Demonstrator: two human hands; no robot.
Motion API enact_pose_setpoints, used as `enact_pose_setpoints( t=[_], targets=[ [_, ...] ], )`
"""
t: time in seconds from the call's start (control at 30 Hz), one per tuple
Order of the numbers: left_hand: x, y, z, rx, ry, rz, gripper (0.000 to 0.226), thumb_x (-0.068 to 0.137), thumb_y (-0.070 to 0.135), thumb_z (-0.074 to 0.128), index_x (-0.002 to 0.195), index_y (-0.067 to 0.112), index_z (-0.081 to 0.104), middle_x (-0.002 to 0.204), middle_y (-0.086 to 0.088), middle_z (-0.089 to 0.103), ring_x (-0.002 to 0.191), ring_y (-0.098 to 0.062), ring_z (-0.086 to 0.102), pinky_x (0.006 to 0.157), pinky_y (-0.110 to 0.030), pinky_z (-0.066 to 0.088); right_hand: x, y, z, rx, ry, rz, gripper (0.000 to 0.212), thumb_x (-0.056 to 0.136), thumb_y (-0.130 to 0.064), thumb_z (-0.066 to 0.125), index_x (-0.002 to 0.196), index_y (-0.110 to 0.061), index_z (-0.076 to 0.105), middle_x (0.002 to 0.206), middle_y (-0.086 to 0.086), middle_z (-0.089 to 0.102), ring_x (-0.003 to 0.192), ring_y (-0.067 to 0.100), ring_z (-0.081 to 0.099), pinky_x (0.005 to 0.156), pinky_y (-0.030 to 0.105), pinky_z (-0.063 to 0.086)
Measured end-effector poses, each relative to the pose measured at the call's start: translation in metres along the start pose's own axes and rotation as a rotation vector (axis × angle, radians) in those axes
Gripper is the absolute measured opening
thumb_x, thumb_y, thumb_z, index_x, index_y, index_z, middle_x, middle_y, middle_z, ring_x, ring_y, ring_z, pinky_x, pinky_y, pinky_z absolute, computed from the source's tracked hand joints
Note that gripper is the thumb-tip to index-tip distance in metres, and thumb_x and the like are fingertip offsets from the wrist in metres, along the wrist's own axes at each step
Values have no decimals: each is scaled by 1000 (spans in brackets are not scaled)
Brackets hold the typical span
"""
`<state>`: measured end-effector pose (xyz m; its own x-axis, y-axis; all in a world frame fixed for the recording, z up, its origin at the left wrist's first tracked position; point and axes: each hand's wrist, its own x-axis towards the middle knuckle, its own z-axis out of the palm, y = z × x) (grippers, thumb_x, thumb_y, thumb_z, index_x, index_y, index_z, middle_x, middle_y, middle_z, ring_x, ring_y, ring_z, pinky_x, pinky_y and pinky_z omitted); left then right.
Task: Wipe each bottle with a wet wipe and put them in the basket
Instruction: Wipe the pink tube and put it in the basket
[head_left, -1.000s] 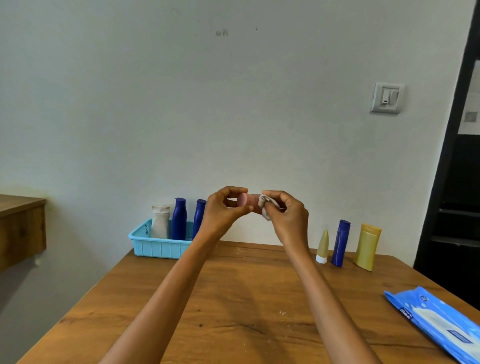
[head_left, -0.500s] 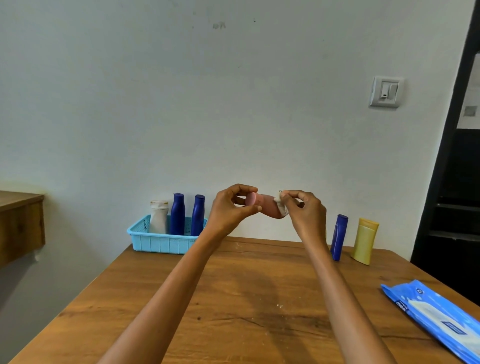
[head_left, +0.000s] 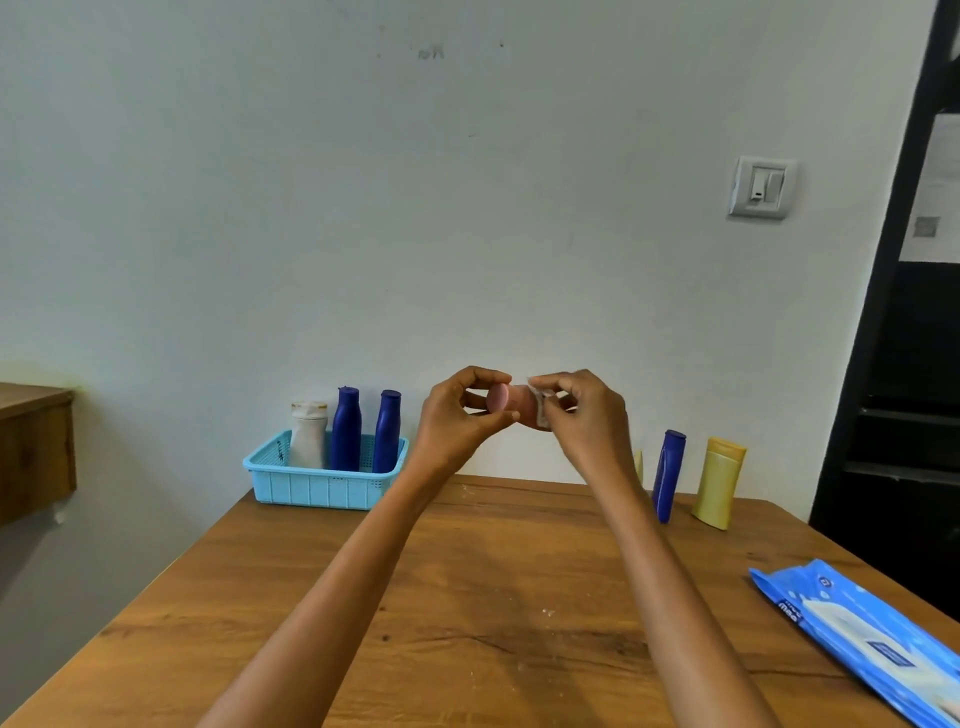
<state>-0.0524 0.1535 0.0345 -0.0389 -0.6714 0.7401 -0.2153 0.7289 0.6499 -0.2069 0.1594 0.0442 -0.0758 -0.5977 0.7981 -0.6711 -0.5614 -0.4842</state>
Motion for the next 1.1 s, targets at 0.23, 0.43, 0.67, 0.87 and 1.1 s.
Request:
enact_pose_setpoints(
  t=[0.23, 0.43, 0.67, 0.87, 1.1],
  targets=[
    [-3, -5, 0, 57, -81, -1, 34, 74, 14, 77, 102, 24, 60, 104, 10, 61, 89, -13, 63, 71, -15, 53, -3, 24, -7, 40, -9, 150, 11, 85, -13, 65, 94, -12, 73, 98, 4, 70, 87, 13, 61, 68, 18, 48],
    [-2, -2, 5, 52, -40, 36, 34, 75, 12, 77, 104, 18, 61, 106, 7, 61, 89, -12, 62, 73, -16, 54, -2, 8, -6, 172, -5, 161, 21, 87, -22, 65, 105, -12, 69, 105, -2, 68, 90, 3, 57, 68, 3, 43],
    [-5, -6, -3, 61, -32, 55, 35, 75, 10, 76, 104, 20, 60, 109, 3, 62, 91, -14, 62, 74, -15, 54, -3, 3, -8, 101, -67, 168, 30, 88, -11, 62, 118, -13, 62, 105, 0, 66, 96, 10, 60, 69, 6, 46],
    [-6, -6, 0, 35, -8, 81, 34, 75, 9, 76, 102, 18, 59, 108, 1, 62, 92, -15, 63, 74, -17, 55, 16, -8, -6, 24, -88, 258, 27, 90, -7, 57, 117, -7, 64, 116, 9, 66, 108, 24, 61, 90, 29, 49],
    [-2, -1, -12, 18, 30, 133, 33, 75, 8, 76, 103, 14, 59, 109, -4, 62, 92, -16, 63, 74, -18, 55, 20, -36, -9, 10, -179, 159, 22, 90, -10, 58, 109, -11, 68, 108, 3, 68, 98, 17, 62, 77, 19, 49]
  ],
)
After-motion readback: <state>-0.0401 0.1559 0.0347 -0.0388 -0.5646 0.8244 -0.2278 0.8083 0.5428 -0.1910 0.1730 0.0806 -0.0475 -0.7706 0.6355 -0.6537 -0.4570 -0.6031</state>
